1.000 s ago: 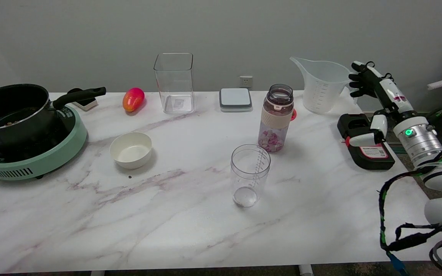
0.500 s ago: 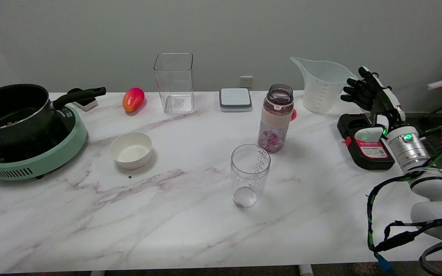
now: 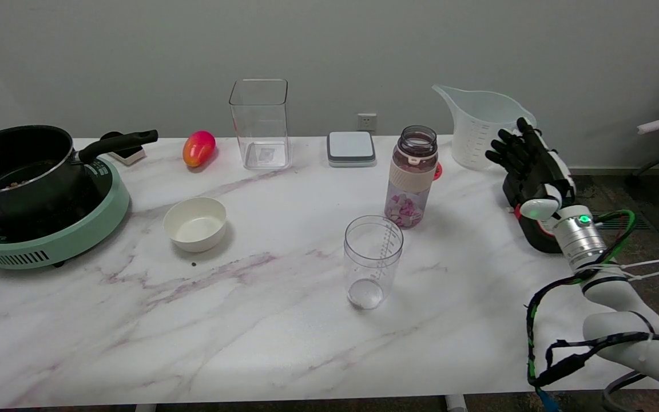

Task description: Pick up the bottle.

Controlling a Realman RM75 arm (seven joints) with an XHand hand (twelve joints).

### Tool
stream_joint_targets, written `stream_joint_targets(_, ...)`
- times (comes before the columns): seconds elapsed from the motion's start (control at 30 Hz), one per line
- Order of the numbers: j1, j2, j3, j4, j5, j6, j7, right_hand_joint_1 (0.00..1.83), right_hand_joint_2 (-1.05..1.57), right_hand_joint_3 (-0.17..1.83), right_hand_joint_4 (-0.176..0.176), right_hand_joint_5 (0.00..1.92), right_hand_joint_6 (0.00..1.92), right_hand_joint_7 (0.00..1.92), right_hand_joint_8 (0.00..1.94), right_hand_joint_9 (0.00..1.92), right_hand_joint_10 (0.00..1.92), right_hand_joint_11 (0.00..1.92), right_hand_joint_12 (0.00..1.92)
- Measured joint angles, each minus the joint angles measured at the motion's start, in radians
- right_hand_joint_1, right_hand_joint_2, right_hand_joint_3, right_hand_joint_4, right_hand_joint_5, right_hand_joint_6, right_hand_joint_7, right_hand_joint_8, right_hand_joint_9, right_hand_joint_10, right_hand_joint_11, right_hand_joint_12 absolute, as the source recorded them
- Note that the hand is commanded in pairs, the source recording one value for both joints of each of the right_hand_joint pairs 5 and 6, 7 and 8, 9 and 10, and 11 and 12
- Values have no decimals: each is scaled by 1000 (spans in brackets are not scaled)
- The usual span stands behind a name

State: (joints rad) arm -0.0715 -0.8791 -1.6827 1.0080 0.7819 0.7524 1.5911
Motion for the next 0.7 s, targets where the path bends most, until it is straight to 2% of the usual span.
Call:
stream_joint_targets(0.4,168,-62,-131,-159,-129,72,161,1213,-1047,1060,0,2,2,282,282,355,355,446,446)
stream_joint_targets(0.7,263,-119,-183,-242,-221,97,221,1219,-1047,1075,0,25,25,296,296,353,353,452,452)
